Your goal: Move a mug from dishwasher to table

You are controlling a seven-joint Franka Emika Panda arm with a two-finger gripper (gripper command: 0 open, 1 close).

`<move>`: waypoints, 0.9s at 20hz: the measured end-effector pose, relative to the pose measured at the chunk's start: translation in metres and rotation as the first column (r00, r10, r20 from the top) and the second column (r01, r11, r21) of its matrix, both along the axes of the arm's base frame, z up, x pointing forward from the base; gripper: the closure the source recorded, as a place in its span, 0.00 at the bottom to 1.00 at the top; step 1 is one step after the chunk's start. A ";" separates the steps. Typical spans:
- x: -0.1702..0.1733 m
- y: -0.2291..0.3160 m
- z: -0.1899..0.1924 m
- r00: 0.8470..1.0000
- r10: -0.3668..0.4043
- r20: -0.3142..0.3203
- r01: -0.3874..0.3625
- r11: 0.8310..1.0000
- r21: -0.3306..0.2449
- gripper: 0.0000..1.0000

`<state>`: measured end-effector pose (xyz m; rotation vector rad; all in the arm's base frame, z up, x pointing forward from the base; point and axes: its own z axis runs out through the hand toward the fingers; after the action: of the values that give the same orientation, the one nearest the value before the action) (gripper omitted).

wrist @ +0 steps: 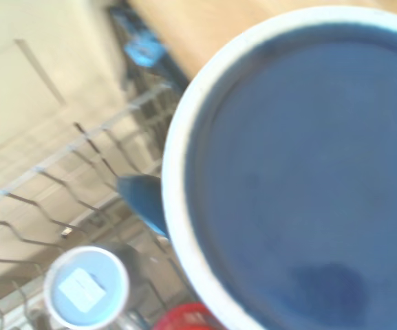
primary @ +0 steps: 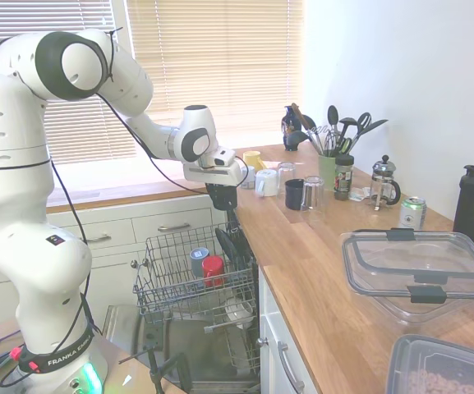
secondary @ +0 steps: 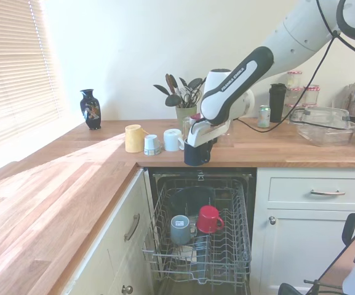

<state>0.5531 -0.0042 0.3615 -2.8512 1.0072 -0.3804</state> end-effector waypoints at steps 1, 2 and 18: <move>0.000 -0.008 0.000 1.000 -0.007 -0.004 0.007 1.000 0.001 1.00; -0.001 -0.014 0.000 1.000 -0.015 -0.006 0.015 1.000 0.000 1.00; 0.062 -0.055 0.000 0.993 -0.069 -0.094 0.067 0.997 -0.025 1.00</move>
<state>0.6148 -0.0594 0.3615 -2.8847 1.1262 -0.2654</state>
